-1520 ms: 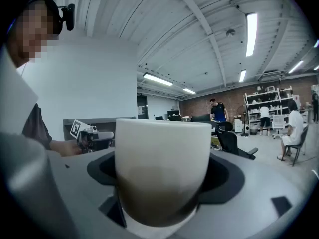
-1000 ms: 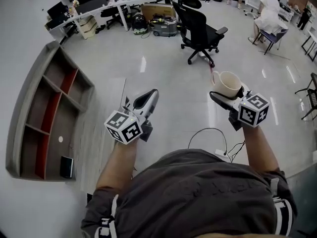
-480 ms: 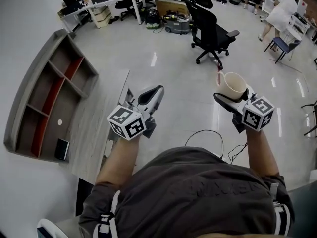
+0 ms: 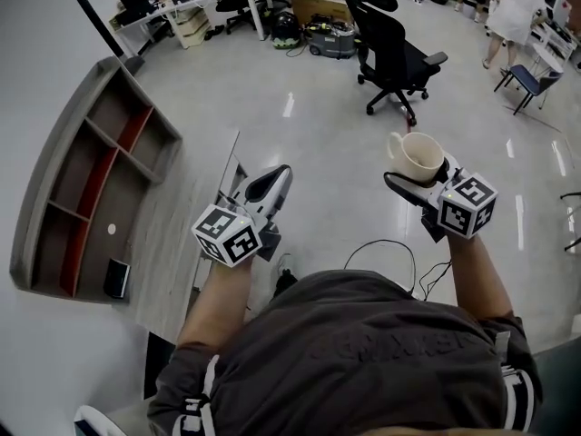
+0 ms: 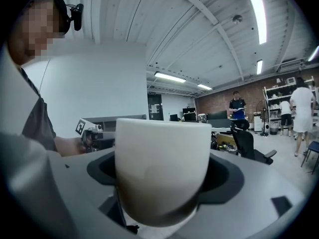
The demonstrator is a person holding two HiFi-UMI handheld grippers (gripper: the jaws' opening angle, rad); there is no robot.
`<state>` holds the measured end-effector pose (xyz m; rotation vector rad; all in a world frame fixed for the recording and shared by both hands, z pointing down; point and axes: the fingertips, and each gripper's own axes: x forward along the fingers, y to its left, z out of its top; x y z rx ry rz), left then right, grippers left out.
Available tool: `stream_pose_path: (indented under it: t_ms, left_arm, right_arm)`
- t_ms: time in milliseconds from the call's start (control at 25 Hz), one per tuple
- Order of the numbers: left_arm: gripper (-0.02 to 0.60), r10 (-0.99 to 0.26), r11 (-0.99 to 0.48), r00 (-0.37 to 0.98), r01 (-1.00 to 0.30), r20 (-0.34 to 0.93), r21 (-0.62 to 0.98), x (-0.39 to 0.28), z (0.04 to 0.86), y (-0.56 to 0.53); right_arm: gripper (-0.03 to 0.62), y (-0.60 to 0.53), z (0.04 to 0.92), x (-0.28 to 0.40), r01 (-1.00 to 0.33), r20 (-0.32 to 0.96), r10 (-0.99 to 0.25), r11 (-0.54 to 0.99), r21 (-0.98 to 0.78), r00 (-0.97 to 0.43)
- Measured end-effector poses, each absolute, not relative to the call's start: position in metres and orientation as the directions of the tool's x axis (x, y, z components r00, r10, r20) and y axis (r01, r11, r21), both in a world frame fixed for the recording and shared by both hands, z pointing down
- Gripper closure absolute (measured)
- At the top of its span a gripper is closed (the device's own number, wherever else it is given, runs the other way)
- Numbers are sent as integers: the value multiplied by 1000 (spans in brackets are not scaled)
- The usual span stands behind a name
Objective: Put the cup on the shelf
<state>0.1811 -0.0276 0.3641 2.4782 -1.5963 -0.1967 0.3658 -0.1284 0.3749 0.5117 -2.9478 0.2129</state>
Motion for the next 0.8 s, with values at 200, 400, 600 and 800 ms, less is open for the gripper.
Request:
stream_pose_path:
  t_ms: [200,400,600,800]
  left_arm:
    - [581,-887,-450,461,-863,-6,228,136,380,-73]
    - [581,-837,-540,545,-815,-38,207,64,380,-153]
    - [581,-785,-614,619,-771,-31,170,-21,369,-231]
    - [581,-757,-649,653,-745,-35,152,-83,361,-290]
  right_arm:
    - [149,-164,387,324,-384,187,-361,917,-108,-914]
    - [149,-223,388,255,-458,173,-438,883,-101,-882]
    - [149,-284,376,174,-521,161,-503,848,-98,-849]
    - [149,-331,365,118,-562,153,-547,822,-87,-823]
